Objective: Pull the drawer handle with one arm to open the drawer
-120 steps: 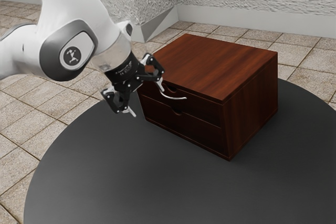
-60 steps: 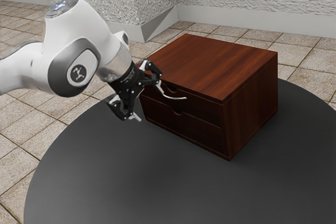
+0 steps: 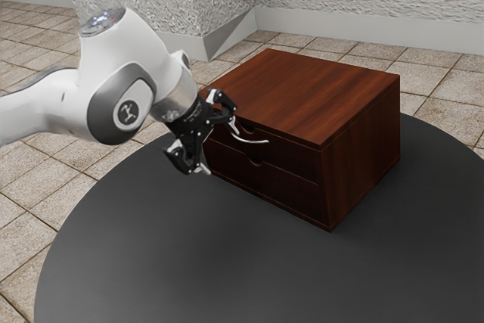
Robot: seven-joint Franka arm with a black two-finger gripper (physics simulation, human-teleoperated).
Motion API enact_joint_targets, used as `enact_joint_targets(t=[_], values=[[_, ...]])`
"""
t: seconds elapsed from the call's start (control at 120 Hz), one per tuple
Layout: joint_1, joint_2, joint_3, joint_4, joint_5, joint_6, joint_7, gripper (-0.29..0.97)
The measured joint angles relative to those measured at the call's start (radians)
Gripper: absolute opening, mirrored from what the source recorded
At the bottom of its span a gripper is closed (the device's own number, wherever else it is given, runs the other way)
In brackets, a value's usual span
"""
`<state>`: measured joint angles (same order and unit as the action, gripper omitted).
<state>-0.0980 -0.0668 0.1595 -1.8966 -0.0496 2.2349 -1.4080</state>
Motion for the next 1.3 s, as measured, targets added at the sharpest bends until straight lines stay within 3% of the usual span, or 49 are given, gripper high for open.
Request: enact_joint_targets(t=[1.017, 1.3], values=[[-0.007, 0.085, 0.001, 0.032, -0.013, 0.048, -0.035, 0.68], [-0.003, 0.090, 0.000, 0.032, -0.013, 0.048, -0.037, 0.58]])
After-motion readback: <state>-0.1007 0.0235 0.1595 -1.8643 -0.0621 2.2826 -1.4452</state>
